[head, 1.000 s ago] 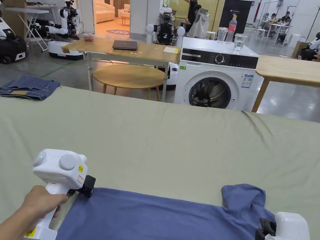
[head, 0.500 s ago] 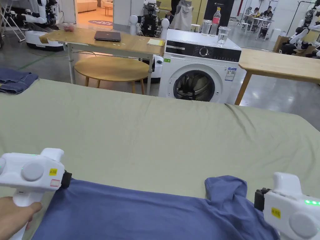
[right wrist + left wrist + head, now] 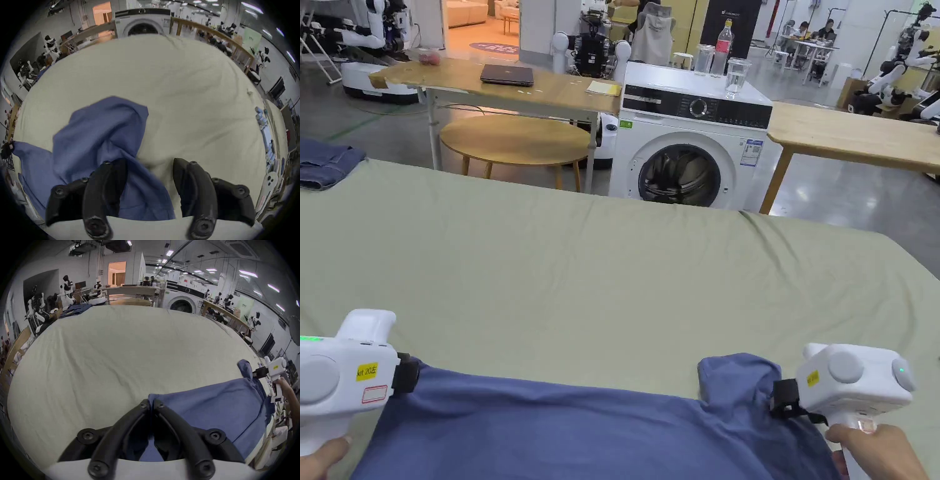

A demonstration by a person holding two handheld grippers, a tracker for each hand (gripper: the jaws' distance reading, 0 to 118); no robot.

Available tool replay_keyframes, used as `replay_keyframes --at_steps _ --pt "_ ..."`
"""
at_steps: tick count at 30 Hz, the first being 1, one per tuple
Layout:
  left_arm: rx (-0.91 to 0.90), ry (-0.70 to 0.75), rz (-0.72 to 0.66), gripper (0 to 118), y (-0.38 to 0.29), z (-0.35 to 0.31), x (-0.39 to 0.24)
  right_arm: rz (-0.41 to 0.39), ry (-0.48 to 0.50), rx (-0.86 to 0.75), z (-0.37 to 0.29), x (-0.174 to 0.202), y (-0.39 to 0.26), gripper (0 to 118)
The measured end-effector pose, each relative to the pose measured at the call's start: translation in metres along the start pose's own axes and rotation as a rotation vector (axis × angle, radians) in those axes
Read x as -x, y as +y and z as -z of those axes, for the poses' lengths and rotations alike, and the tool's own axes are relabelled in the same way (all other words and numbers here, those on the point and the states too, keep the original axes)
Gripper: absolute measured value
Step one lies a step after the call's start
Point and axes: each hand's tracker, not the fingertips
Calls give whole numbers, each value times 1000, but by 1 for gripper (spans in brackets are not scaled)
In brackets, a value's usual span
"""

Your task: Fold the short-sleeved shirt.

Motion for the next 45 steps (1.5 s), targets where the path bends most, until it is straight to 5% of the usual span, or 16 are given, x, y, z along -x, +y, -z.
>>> replay_keyframes --at_steps 3,6,11,28,45 --pt "11 6 3 0 -4 5 1 7 -2 -3 -2 4 -4 45" --pt "18 6 11 0 -6 9 2 -19 6 -12 -7 9 -7 1" --pt "16 -2 -4 0 -8 3 -5 -80 -13 -40 -11 16 -14 0" --pt "-59 -48 -38 0 -7 -77 -1 0 37 -353 -165 -8 -79 0" --pt "40 -86 -26 0 -104 -142 8 -1 4 -293 -201 -17 -227 0"
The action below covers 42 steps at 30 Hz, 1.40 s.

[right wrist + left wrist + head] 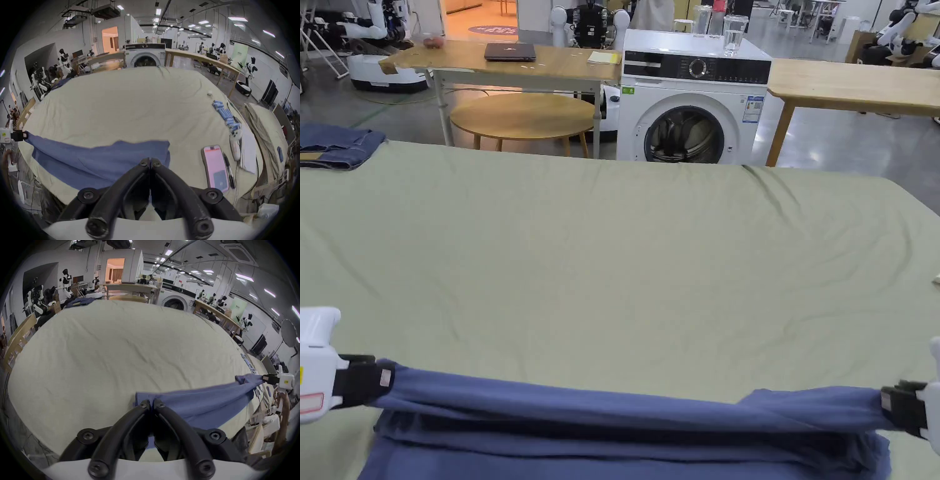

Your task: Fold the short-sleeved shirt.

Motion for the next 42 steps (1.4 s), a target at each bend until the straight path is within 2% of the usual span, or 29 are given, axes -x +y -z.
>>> replay_keyframes --at_steps 3,8,18,19,20,21,22,23,25,27,29,34,36,38,39,41,42 --pt "57 -10 -8 0 -21 3 5 -1 -28 56 8 -6 -23 0" --pt "123 -11 -13 0 -47 21 17 -7 -15 129 17 -3 -51 0" --pt "179 16 -13 0 -65 46 16 -32 -56 189 43 3 -69 0" --pt "178 18 -17 2 -65 46 16 -34 -61 184 44 5 -68 0" --pt "179 24 -16 10 -63 45 14 -44 -66 180 43 7 -66 1" --pt "182 23 -16 21 -56 43 9 -50 -71 172 41 9 -63 5" --pt "182 27 -16 38 -52 40 5 -53 -77 170 37 12 -59 24" --pt "169 28 -17 48 -47 37 -1 -53 -87 168 32 16 -53 45" --pt "104 76 17 52 -41 28 -11 -59 -139 90 21 23 -41 54" --pt "24 96 50 53 -28 21 -27 -95 -191 18 8 34 -24 59" --pt "-61 62 54 53 -19 16 -40 -92 -198 -43 1 42 -9 59" --pt "-326 75 96 52 3 7 -83 -2 -109 -328 -8 78 17 59" --pt "-449 110 140 52 6 5 -102 -2 -89 -458 -14 100 21 59" --pt "-540 132 184 52 7 4 -118 -29 -117 -550 -14 125 24 56" --pt "-572 148 207 52 9 4 -126 -35 -101 -593 -14 135 25 50" --pt "-605 180 218 45 14 7 -129 -31 -47 -659 -14 149 27 16" --pt "-632 185 222 36 15 5 -134 -20 -36 -686 -14 157 29 5"
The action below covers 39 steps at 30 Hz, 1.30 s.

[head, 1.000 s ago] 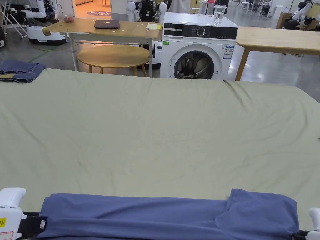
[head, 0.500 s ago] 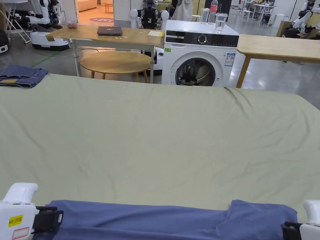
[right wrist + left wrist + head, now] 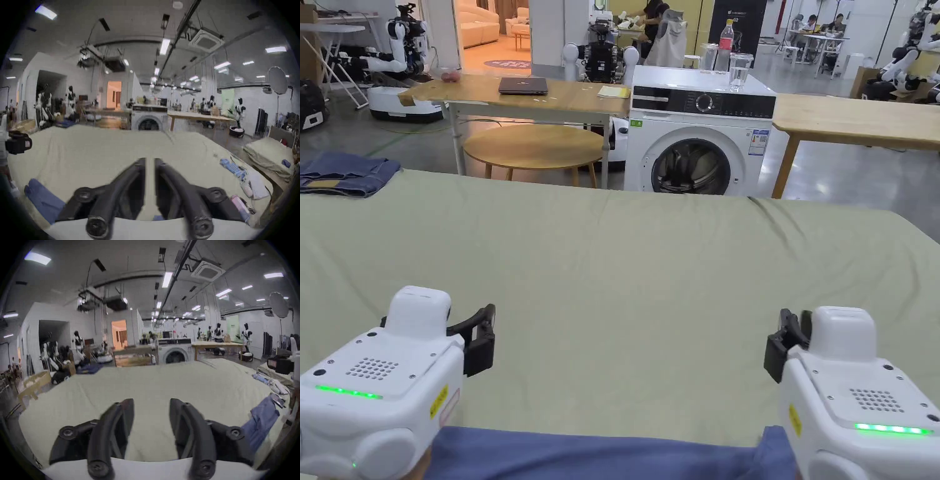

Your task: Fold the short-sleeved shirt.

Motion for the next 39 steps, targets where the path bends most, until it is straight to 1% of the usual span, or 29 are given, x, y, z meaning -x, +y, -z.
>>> replay_keyframes --at_steps 1,2,3,4,5,7,9,12,14,17,19,20,23,24,26,27,28,30,31,32,35,37,39 --pt "-35 3 -4 18 2 -2 -3 -2 -9 -10 1 6 1 3" --pt "-69 15 -6 6 4 -5 -6 7 -3 -25 1 11 2 0" --pt "-87 40 -3 1 5 -5 -6 13 7 -31 2 16 3 0" --pt "-109 65 2 0 6 -6 -7 27 23 -42 3 19 4 0" --pt "-115 81 -8 0 7 -8 -7 30 17 -47 4 23 4 0" --pt "-119 58 -36 0 9 -10 -3 41 19 -56 6 25 4 0" --pt "-98 72 -60 0 12 -11 4 44 17 -52 9 28 3 0" --pt "-47 62 -88 0 14 -13 25 64 77 -38 12 25 2 0" --pt "63 7 -113 0 13 -11 48 59 74 -41 13 24 -1 0" --pt "304 -88 -177 0 2 -2 89 56 89 -21 16 23 -3 0" --pt "391 -104 -223 0 -8 1 108 56 95 -14 18 24 -7 0" --pt "438 -120 -256 0 -16 3 121 56 97 -9 19 25 -9 0" --pt "613 -247 -399 0 -43 19 164 52 120 15 23 27 -13 0" --pt "643 -295 -452 7 -52 23 177 46 126 21 24 28 -13 0" --pt "724 -360 -541 40 -67 31 197 35 143 30 26 30 -16 0" --pt "745 -395 -585 58 -65 26 200 27 149 35 27 31 -17 0" --pt "758 -402 -613 65 -72 28 206 22 151 37 28 31 -18 0" --pt "815 -452 -672 65 -86 36 220 18 166 43 28 32 -19 0" --pt "834 -483 -694 66 -90 32 215 16 170 47 29 32 -19 0" --pt "828 -502 -703 66 -98 35 220 14 173 50 29 32 -19 0" --pt "881 -552 -802 66 -129 50 230 1 179 56 29 33 -21 0" --pt "930 -592 -845 66 -148 57 224 -5 178 58 30 33 -22 0" --pt "849 -670 -861 66 -164 63 222 -4 181 65 31 34 -23 0"
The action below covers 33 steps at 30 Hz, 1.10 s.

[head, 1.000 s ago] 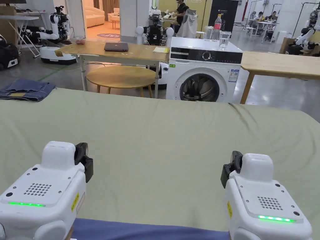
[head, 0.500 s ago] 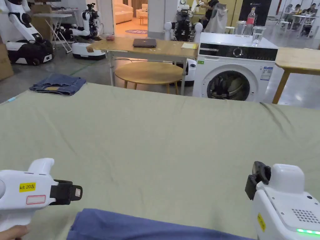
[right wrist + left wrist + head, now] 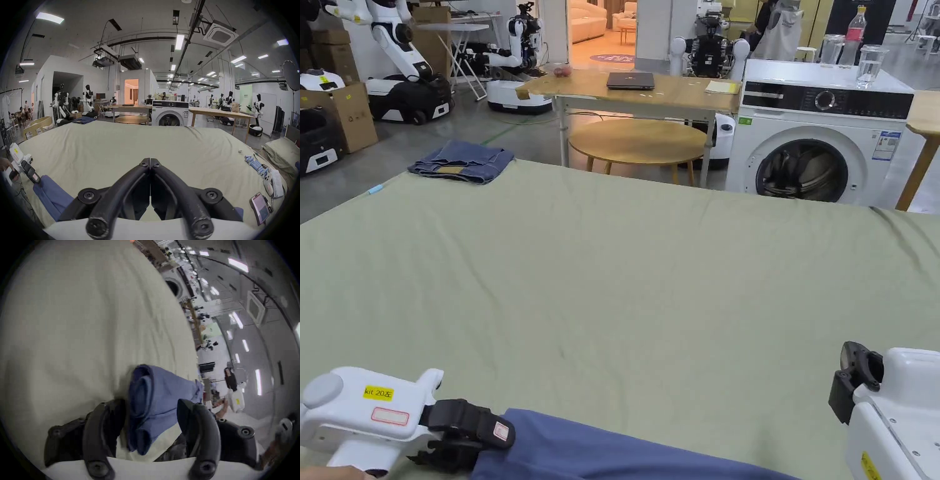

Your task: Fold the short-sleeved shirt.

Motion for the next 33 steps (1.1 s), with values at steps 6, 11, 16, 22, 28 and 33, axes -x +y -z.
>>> replay_keyframes --at_steps 6,11,16,22,28,33 --pt "23 -109 -26 62 2 29 8 2 2 20 3 1 -4 0" --pt "24 -31 4 6 -23 37 -27 -5 7 34 3 1 -8 0" --pt "-15 30 28 4 -25 30 -28 -15 3 48 3 -1 -11 0" --pt "-46 48 121 4 -16 -5 -66 -15 0 50 4 -7 -9 0" --pt "-82 181 128 4 -9 -45 -79 -18 17 48 7 -5 -2 0" --pt "-115 365 125 4 -5 -82 -91 -16 25 41 10 0 5 0"
